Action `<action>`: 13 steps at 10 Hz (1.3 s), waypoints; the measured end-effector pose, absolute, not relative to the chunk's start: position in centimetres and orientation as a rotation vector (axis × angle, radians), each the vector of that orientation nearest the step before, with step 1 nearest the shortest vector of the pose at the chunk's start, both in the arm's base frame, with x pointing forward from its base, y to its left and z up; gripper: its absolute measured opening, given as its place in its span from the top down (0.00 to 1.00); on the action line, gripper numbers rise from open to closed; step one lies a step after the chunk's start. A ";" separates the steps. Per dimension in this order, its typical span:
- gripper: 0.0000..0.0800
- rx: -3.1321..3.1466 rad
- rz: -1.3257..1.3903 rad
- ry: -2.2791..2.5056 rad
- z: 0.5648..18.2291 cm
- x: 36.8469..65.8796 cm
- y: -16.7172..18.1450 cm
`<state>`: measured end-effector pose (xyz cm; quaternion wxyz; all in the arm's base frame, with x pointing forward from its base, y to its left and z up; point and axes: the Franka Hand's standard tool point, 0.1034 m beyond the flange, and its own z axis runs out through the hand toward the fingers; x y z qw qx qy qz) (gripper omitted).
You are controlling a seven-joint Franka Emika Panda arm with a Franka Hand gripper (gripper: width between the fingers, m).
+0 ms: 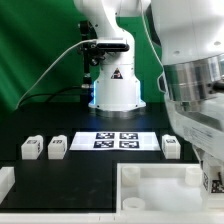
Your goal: Assemble one leg
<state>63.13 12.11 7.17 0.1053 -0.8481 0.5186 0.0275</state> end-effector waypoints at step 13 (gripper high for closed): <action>0.63 -2.956 0.085 0.763 6.9 63.1 12.1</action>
Offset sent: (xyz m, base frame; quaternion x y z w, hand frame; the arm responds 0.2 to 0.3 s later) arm 0.0000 0.0000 0.0000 0.0000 0.0000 -0.2667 0.9638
